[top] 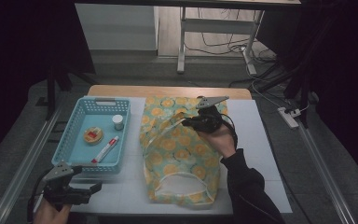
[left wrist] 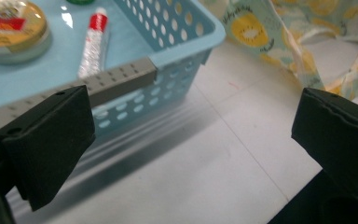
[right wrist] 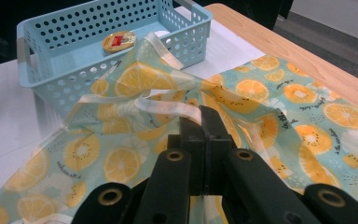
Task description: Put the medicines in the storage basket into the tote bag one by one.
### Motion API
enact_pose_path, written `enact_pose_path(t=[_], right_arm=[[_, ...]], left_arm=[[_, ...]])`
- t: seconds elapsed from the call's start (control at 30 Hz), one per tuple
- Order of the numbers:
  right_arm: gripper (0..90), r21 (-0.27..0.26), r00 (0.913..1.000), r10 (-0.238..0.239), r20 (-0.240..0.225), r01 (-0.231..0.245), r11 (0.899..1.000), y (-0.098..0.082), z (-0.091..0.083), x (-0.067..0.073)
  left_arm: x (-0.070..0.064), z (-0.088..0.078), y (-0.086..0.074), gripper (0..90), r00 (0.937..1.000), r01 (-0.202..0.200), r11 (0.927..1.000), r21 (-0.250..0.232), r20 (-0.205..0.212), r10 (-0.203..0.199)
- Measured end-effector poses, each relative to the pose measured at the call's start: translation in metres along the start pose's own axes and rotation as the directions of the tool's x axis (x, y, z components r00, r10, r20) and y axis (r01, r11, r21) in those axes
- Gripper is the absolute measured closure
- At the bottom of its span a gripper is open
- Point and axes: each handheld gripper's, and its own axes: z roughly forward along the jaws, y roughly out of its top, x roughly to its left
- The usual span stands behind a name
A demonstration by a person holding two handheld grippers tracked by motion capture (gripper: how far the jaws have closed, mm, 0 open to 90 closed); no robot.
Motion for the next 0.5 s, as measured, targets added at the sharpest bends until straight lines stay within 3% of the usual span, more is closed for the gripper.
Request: enact_pose_path(t=[0.2, 0.4, 0.5], right_arm=[[89.4, -0.003, 1.0, -0.003, 0.003, 0.003, 1.0, 0.001, -0.001, 0.001], [89.3, -0.004, 1.0, -0.003, 0.004, 0.003, 1.0, 0.001, -0.002, 0.001], [89.4, -0.006, 1.0, -0.003, 0.005, 0.003, 1.0, 0.001, -0.002, 0.0]], left_arm=[[0.007, -0.005, 0.005, 0.0, 0.9992, 0.034, 0.9993, -0.015, 0.022, -0.034], [0.011, -0.006, 0.014, 0.0, 0.9999, 0.005, 0.9998, -0.021, 0.016, -0.005], [0.014, -0.005, 0.018, 0.1, 0.9999, 0.011, 0.9999, -0.012, 0.01, -0.011]])
